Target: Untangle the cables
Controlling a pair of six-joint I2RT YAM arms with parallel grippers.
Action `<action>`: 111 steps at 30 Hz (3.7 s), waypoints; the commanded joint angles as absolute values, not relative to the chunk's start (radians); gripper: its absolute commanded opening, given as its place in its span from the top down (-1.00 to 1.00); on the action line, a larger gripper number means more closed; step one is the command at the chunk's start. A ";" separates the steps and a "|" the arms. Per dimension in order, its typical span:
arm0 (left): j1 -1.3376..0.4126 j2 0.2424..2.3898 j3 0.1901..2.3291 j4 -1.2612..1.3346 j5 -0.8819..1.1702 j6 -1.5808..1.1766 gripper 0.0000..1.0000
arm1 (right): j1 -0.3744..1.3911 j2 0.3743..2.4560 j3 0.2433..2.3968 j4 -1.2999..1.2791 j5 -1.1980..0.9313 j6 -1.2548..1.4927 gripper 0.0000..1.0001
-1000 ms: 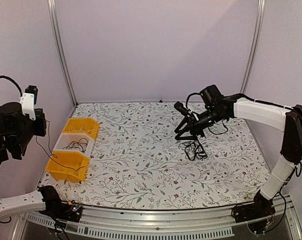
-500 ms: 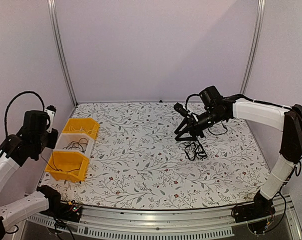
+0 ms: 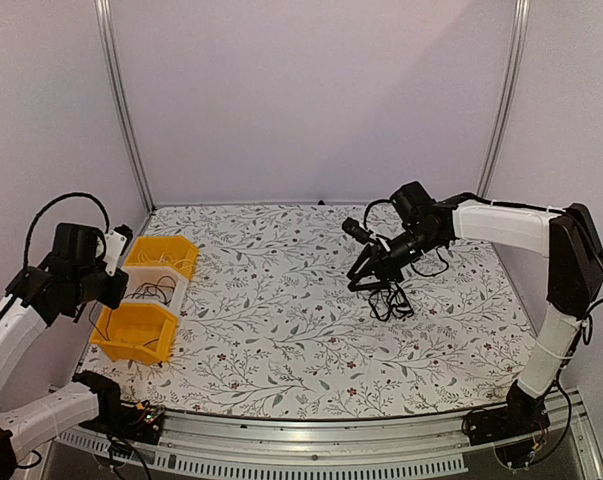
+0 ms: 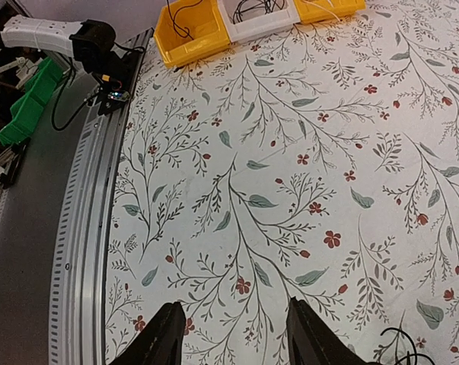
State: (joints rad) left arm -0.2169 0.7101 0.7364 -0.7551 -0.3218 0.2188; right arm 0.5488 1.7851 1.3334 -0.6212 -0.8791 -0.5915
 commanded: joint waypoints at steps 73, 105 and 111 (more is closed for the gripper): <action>-0.619 1.361 0.985 -1.131 -0.224 0.220 0.31 | 0.551 1.841 1.396 -0.746 -0.897 -0.687 0.05; -0.972 1.872 1.318 0.030 -0.087 -0.172 0.17 | 0.404 2.018 1.462 -0.758 -0.564 -0.588 0.12; -0.987 1.832 1.245 0.142 -0.079 -0.161 0.16 | 0.414 2.055 1.495 -0.767 -0.555 -0.570 0.40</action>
State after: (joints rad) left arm -0.9661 1.8824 1.2774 0.0273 -0.0998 -0.1581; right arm 0.4068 2.0209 1.4548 -0.7498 -0.5690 -0.5850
